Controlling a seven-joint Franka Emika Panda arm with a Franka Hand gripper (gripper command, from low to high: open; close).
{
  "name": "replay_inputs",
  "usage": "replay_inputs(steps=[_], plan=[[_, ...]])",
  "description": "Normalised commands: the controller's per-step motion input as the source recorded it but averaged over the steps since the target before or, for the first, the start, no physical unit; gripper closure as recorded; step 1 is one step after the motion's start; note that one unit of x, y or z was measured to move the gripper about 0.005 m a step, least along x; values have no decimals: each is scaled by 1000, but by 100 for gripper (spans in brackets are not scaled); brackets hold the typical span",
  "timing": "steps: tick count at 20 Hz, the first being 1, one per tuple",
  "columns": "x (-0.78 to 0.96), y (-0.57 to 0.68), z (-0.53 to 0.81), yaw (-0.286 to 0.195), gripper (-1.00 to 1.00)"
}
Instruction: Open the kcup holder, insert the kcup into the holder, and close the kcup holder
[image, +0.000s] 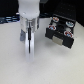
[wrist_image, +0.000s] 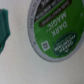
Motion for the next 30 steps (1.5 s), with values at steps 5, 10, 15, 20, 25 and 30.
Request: replay_inputs(steps=[5, 10, 15, 20, 25, 30], plan=[[-54, -36, -8, -82, 100], [12, 1, 42, -89, 100], [36, 209, 629, -66, 100], [37, 398, 880, -41, 100], [37, 490, 826, 14, 100], [23, 598, 655, 24, 100]])
